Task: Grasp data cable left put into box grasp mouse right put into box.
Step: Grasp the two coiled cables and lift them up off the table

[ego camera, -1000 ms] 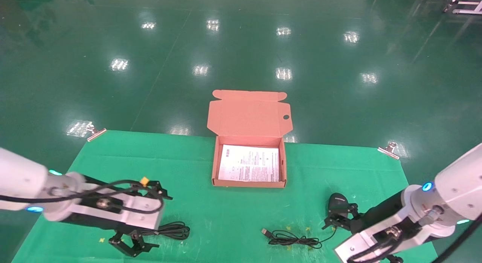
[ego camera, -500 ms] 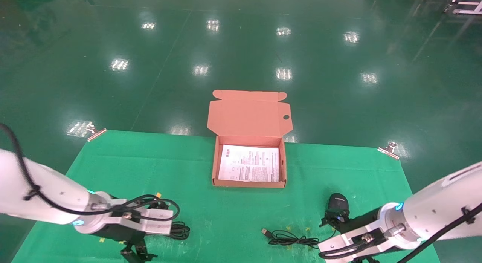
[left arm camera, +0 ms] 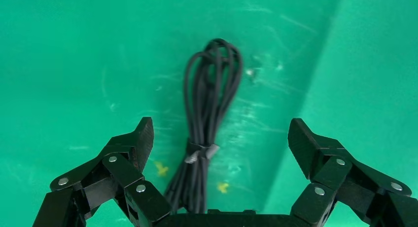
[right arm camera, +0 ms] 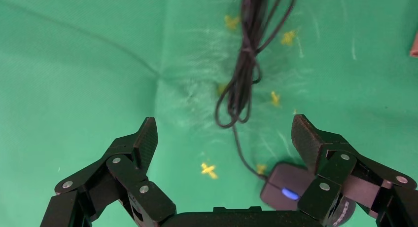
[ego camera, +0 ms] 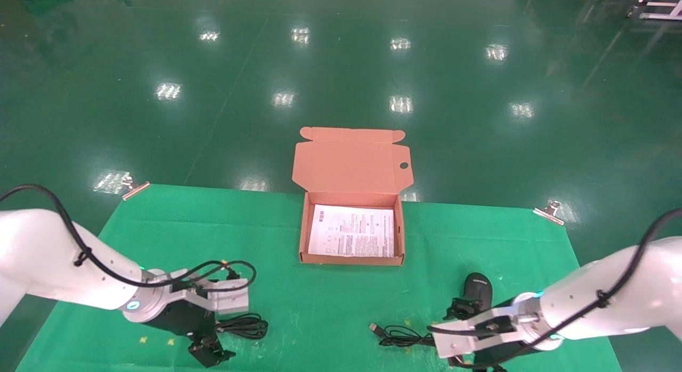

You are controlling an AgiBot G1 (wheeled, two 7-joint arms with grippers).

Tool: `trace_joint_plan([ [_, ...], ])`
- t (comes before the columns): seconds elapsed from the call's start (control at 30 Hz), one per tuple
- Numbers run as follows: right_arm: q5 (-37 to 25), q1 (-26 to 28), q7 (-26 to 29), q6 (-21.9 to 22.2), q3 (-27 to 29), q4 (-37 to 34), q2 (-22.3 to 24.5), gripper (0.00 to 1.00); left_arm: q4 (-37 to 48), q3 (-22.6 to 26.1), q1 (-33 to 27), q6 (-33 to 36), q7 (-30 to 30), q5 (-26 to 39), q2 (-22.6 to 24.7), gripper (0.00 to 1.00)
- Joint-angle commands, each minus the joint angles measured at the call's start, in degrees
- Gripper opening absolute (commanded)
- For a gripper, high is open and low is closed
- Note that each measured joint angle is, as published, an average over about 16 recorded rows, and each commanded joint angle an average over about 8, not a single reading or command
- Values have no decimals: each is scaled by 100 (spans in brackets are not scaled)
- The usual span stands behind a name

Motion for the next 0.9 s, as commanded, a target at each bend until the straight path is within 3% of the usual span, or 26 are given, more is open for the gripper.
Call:
trace_joint_plan([
  [0.03, 28, -13, -35, 80, 14, -241, -107, 100, 291, -34, -45, -90, 21, -29, 78, 100],
  [0.3, 150, -32, -359, 284, 47, -1009, -494, 100, 1095, -42, -138, -322, 383, -47, 278, 100],
  [0.33, 160, -31, -400, 306, 49, -1102, -540, 100, 1185, -42, -147, -349, 427, -46, 293, 92],
  [0.37, 168, -29, -439, 327, 50, -1199, -586, 94, 1275, -43, -158, -385, 467, -42, 304, 80],
  [0.57, 206, -7, -593, 404, 61, -1657, -789, 19, 1670, -61, -219, -553, 641, -40, 347, 5],
  [0.6, 210, -4, -608, 412, 63, -1703, -809, 7, 1711, -67, -226, -573, 658, -46, 349, 0],
  [0.63, 213, -2, -619, 417, 64, -1734, -822, 0, 1739, -73, -230, -582, 671, -54, 351, 0],
  [0.9, 221, 2, -627, 422, 66, -1754, -831, 0, 1756, -83, -238, -590, 675, -73, 349, 0],
])
